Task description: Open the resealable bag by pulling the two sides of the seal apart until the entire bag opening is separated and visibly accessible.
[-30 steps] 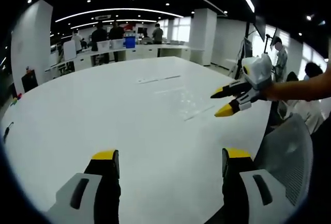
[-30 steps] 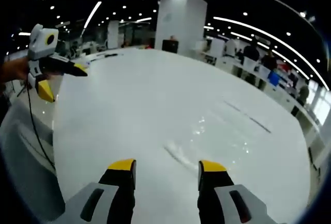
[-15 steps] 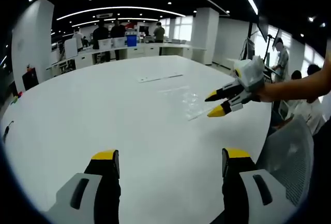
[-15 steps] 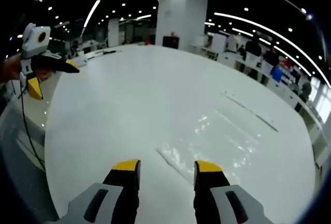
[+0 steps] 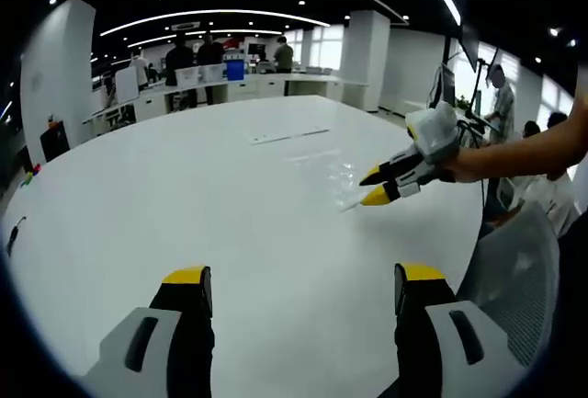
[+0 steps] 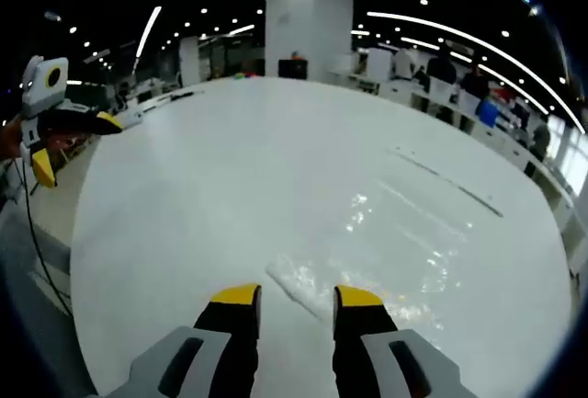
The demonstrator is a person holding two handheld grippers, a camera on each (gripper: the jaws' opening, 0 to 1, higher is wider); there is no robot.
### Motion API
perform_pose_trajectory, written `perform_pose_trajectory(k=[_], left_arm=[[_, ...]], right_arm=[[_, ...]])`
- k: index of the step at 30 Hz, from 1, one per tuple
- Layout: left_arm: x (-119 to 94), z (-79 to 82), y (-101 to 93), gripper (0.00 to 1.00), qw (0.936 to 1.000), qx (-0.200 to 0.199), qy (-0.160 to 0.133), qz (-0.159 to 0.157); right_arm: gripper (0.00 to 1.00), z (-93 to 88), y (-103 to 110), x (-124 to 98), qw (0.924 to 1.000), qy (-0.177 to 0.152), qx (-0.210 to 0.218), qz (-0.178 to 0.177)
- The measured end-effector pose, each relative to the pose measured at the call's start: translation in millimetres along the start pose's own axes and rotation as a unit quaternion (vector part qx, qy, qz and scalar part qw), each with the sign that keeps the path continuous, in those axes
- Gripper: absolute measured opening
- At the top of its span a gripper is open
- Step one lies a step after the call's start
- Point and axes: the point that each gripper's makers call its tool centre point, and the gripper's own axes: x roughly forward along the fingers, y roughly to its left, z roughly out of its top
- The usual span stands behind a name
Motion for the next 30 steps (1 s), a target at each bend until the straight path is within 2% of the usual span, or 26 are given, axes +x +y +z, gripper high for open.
perform_pose_trajectory(k=[7, 30], left_arm=[[1, 1.9, -3.5, 0.8, 1.0, 0.006, 0.001, -0.005], [3, 0.7, -6.9, 0.8, 0.9997, 0.018, 0.008, -0.013]], right_arm=[[0.23, 0.3, 1, 9, 0.9999, 0.001, 0.013, 0.004], [0.1, -12.6, 4, 24, 0.9993, 0.032, -0.016, 0.015]])
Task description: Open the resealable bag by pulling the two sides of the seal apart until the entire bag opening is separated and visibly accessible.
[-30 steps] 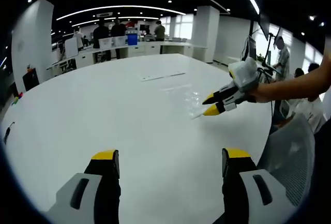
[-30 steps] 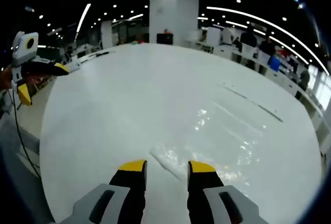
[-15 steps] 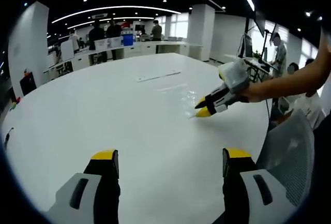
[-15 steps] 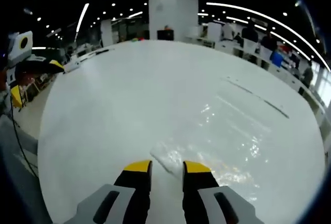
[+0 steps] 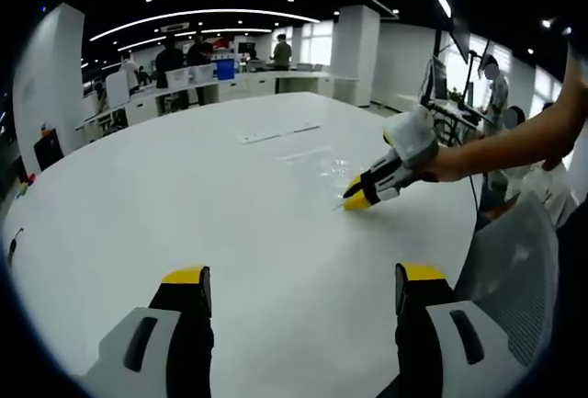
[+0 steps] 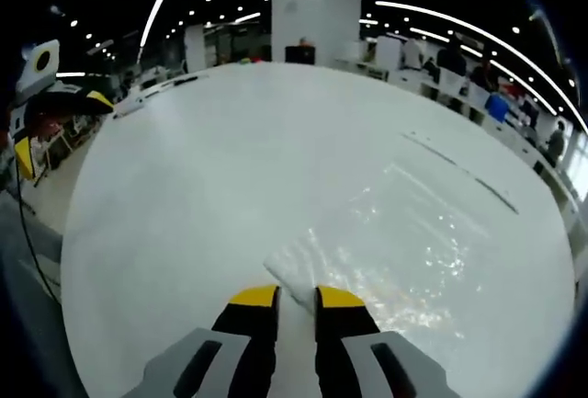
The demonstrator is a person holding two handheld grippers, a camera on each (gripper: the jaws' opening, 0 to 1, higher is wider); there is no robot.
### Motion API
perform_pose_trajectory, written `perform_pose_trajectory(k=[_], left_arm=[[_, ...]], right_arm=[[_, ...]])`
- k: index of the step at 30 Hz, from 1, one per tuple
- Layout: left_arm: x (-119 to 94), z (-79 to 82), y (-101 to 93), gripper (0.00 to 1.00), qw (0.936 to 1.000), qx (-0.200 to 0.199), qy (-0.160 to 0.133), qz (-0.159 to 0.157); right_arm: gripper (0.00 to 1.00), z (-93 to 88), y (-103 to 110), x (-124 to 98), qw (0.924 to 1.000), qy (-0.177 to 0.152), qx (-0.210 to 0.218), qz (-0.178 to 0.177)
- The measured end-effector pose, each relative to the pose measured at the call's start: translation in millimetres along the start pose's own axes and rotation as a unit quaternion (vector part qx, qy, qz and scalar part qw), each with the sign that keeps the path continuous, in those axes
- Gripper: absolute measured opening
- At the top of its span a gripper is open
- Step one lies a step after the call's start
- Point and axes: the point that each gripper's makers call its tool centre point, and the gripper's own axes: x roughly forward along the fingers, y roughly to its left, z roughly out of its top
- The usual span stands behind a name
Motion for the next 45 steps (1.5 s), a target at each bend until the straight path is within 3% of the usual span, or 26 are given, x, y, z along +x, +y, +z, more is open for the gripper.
perform_pose_trajectory(k=[7, 11, 14, 17, 20, 35, 45], left_arm=[[1, -5.0, 0.4, 0.79, 1.0, -0.004, 0.008, 0.001], [1, -5.1, 0.0, 0.79, 1.0, -0.005, 0.008, 0.001], [1, -5.2, 0.0, 0.78, 1.0, -0.006, 0.008, 0.0], [1, -5.3, 0.1, 0.78, 0.9999, -0.005, 0.009, 0.001], [1, -4.8, -0.1, 0.77, 0.9999, -0.005, 0.009, 0.001], [3, -1.7, -7.7, 0.77, 0.9999, 0.012, 0.01, -0.006], [10, -3.1, -18.8, 0.76, 0.9991, 0.035, 0.017, -0.017]], right_arm=[[0.05, 0.5, 1, 2, 0.9993, 0.002, -0.037, 0.003], [0.03, 1.7, 3, 2, 0.9954, 0.009, -0.096, 0.0], [0.02, 2.4, 6, 2, 0.9941, 0.014, -0.107, 0.0], [0.01, 1.6, 6, 1, 0.9864, 0.027, -0.162, -0.007], [0.01, 1.8, 10, -1, 0.9823, 0.028, -0.185, -0.003], [0.0, -2.0, 23, -14, 0.9767, 0.034, -0.211, 0.018], [0.0, -5.1, 41, -23, 0.9679, 0.036, -0.245, 0.042]])
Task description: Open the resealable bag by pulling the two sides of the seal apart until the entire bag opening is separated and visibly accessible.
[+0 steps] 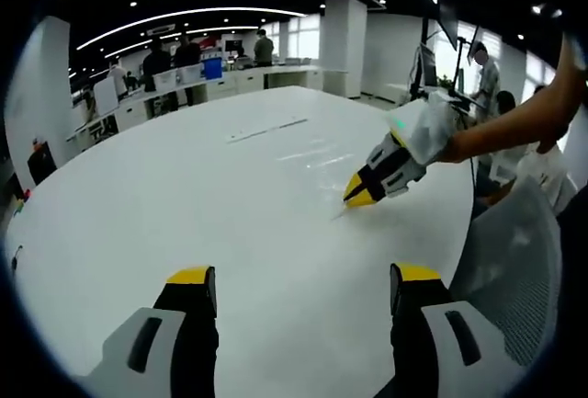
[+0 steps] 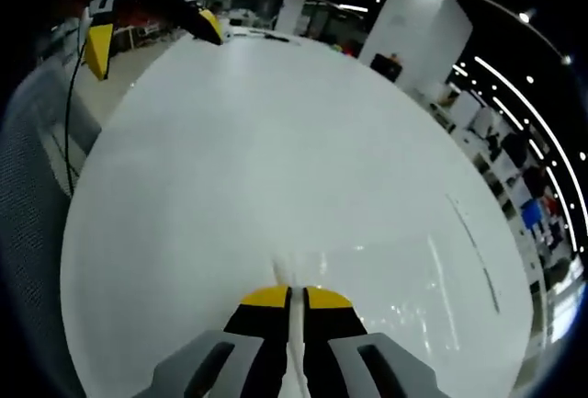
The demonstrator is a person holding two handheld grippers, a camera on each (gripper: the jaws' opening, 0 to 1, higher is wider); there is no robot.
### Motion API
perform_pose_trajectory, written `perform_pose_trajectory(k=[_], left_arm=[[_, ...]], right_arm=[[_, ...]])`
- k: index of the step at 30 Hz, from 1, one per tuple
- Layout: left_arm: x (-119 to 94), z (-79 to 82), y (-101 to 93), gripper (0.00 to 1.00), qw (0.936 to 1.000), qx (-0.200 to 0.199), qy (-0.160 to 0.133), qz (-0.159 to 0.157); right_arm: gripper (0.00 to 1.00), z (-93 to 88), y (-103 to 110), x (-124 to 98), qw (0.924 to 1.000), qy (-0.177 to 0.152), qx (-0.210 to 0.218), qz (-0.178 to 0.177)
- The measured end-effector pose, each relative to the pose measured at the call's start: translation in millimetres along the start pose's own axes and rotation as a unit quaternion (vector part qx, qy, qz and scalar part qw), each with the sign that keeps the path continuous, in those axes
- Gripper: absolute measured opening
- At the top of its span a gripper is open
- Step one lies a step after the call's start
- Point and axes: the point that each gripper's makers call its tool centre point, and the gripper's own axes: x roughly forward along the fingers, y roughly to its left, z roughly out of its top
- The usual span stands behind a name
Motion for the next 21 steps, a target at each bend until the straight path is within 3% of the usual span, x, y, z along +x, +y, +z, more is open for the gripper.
perform_pose_trajectory(k=[6, 21], left_arm=[[4, -2.6, -8.1, 0.75, 0.9992, 0.034, 0.019, -0.007], [9, -7.0, -24.3, 0.75, 0.9966, 0.072, 0.033, -0.024]], right_arm=[[0.0, 2.8, 9, -5, 0.9999, -0.004, -0.009, 0.011], [0.0, 12.4, 44, -21, 0.9977, -0.014, -0.031, 0.059]])
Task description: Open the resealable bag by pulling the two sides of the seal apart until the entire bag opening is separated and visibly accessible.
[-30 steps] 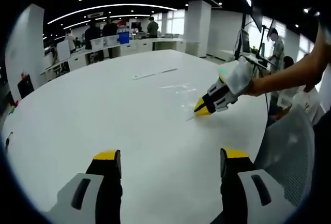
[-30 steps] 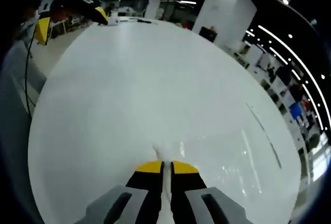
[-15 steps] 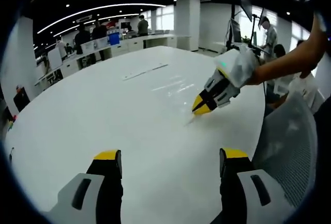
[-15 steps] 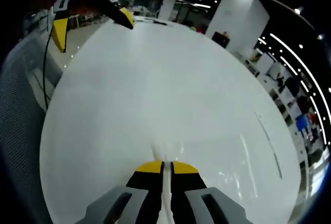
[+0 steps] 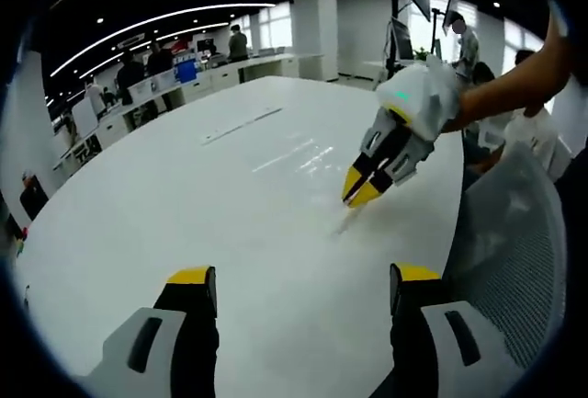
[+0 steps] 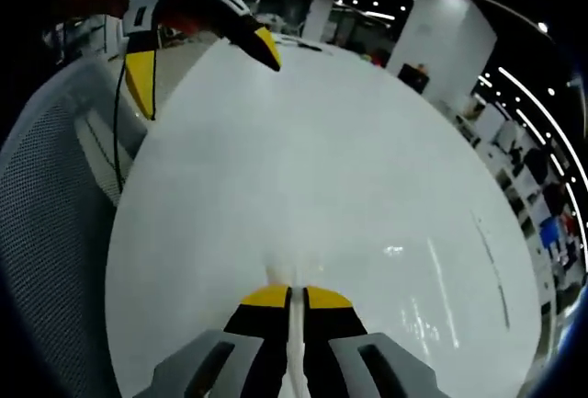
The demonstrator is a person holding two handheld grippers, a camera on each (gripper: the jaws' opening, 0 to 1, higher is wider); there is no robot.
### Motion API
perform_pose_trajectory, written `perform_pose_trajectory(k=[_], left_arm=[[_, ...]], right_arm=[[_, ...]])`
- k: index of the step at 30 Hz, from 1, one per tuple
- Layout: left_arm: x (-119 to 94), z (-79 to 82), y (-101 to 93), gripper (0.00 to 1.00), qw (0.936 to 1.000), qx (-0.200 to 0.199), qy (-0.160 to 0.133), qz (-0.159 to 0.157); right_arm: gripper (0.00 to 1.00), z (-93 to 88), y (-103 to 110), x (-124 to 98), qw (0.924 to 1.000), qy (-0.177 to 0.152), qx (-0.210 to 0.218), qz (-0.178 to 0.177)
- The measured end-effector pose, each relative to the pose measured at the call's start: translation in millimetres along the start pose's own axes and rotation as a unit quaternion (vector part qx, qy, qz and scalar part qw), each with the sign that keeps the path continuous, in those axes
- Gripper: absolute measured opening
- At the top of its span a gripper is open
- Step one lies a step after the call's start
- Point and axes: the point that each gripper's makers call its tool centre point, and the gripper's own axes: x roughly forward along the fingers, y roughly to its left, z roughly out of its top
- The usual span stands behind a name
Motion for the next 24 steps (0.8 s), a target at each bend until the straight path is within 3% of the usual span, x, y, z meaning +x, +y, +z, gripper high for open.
perform_pose_trajectory(k=[15, 24], left_arm=[[13, -9.8, -25.6, 0.72, 0.9987, 0.043, 0.017, -0.023], [26, -21.1, -39.2, 0.71, 0.9898, 0.127, 0.048, -0.045]], right_arm=[[0.0, 15.1, 34, -11, 0.9991, -0.008, -0.018, 0.036], [0.0, 23.7, 51, -13, 0.9984, -0.016, -0.023, 0.049]])
